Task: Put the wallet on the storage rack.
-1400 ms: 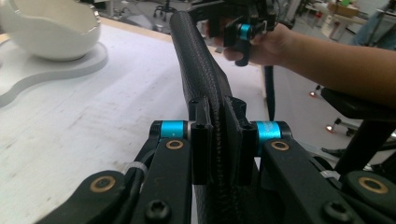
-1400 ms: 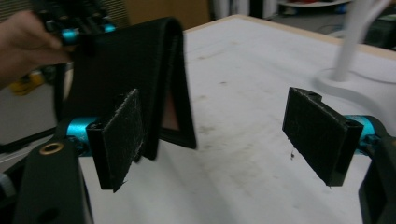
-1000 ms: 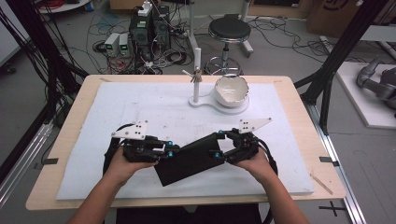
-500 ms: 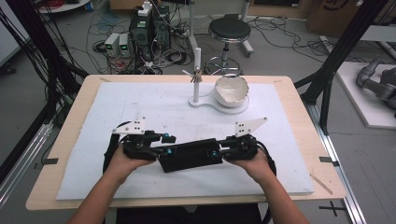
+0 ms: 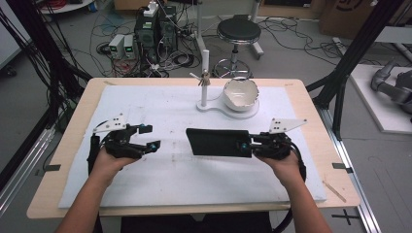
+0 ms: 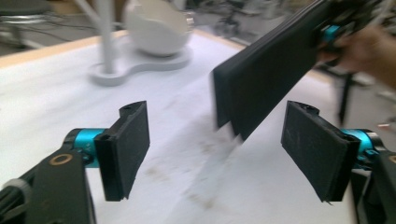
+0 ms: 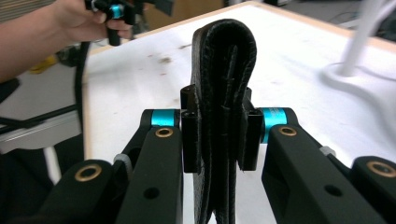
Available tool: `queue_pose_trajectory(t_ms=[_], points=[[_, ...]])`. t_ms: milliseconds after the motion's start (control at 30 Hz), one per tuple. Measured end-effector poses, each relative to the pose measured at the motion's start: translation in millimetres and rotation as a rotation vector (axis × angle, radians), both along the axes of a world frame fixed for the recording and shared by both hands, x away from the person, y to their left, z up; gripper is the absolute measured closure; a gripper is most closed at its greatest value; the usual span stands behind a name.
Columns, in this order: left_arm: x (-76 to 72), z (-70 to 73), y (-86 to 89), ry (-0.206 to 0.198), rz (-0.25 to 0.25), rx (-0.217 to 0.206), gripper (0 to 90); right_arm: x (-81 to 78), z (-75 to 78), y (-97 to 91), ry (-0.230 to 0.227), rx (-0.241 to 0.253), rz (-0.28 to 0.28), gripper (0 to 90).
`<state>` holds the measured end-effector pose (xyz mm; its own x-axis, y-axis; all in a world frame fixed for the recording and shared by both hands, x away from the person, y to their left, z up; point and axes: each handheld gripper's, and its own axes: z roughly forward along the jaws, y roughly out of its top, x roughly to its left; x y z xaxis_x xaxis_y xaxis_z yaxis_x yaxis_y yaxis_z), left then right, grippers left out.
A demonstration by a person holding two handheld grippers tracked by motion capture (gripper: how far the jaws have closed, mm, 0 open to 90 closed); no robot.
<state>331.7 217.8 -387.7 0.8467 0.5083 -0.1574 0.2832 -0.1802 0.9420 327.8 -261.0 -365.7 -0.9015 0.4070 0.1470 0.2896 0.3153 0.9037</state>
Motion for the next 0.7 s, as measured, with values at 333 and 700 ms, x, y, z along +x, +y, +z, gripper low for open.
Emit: queue_pose_trajectory(t_ms=[333, 700], points=[[2.1, -11.0, 9.4, -0.003, 0.045, 0.118, 22.5, 2.2, 26.1, -31.9, -0.080, -0.011, -0.147, 76.6], [1.1, -17.0, 1.3, 0.003, 0.027, 0.131, 22.5, 17.6, 88.1, -46.7, -0.162, -0.143, -0.267, 76.5]])
